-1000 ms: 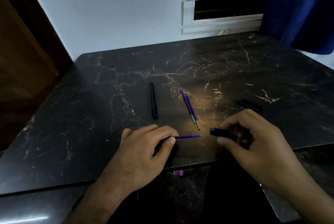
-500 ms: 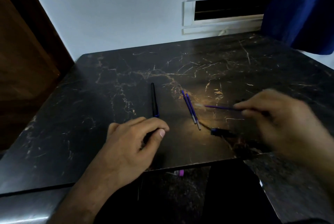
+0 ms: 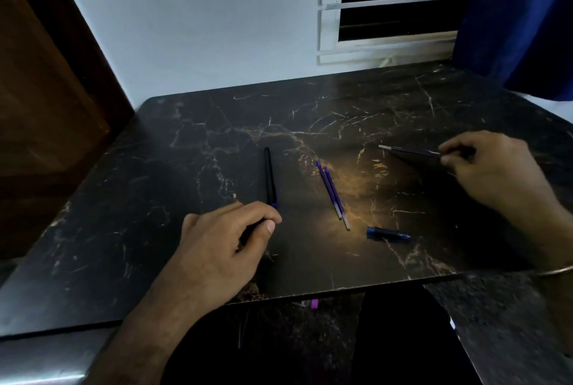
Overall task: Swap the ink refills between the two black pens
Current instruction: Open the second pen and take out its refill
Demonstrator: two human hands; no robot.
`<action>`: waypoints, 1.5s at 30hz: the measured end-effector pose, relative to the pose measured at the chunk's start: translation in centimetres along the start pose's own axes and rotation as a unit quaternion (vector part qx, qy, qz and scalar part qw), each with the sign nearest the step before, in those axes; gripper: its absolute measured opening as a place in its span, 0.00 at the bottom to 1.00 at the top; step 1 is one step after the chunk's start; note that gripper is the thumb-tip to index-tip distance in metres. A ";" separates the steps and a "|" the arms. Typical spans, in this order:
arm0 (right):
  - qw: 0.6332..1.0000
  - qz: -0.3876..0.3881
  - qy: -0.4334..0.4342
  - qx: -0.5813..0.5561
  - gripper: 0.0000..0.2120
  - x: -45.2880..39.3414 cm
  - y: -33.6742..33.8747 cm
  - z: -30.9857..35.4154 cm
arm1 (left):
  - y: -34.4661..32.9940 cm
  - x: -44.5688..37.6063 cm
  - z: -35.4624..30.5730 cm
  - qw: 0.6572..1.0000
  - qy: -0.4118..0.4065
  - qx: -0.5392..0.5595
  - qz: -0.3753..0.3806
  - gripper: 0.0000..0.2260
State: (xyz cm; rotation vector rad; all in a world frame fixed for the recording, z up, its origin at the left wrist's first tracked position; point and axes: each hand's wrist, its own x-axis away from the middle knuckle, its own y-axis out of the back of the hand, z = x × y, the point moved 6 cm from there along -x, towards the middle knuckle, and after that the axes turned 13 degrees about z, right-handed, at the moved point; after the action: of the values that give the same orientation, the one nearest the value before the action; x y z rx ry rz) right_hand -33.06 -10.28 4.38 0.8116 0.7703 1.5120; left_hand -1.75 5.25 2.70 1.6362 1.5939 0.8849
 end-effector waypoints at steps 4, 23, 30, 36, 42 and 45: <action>0.997 0.070 -0.041 0.017 0.14 -0.6 -0.7 -0.5 | -0.1 0.0 0.4 1.000 0.006 -0.003 0.004 0.10; 0.962 0.212 0.122 0.118 0.08 2.7 -8.9 10.7 | -1.0 0.2 0.0 0.998 0.036 -0.010 0.052 0.10; 0.964 0.232 0.069 0.106 0.14 1.9 -8.2 10.2 | -0.8 0.0 -0.2 0.998 0.037 0.011 0.049 0.11; 0.964 0.250 0.035 0.082 0.17 1.4 -8.1 9.9 | -1.0 -0.2 0.0 0.997 0.055 0.028 0.054 0.12; 0.967 0.243 0.024 0.075 0.16 1.4 -7.1 9.4 | -1.0 0.1 -0.2 0.997 0.048 0.018 0.060 0.10; 0.964 0.244 0.023 0.106 0.16 1.6 -7.0 9.5 | -1.1 0.1 -0.1 0.997 0.044 0.012 0.059 0.10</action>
State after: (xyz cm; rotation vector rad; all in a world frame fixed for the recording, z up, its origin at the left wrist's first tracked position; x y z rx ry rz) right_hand -21.41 -7.92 3.67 1.1946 0.8129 1.9087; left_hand -2.42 5.37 1.80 1.7454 1.5863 1.0151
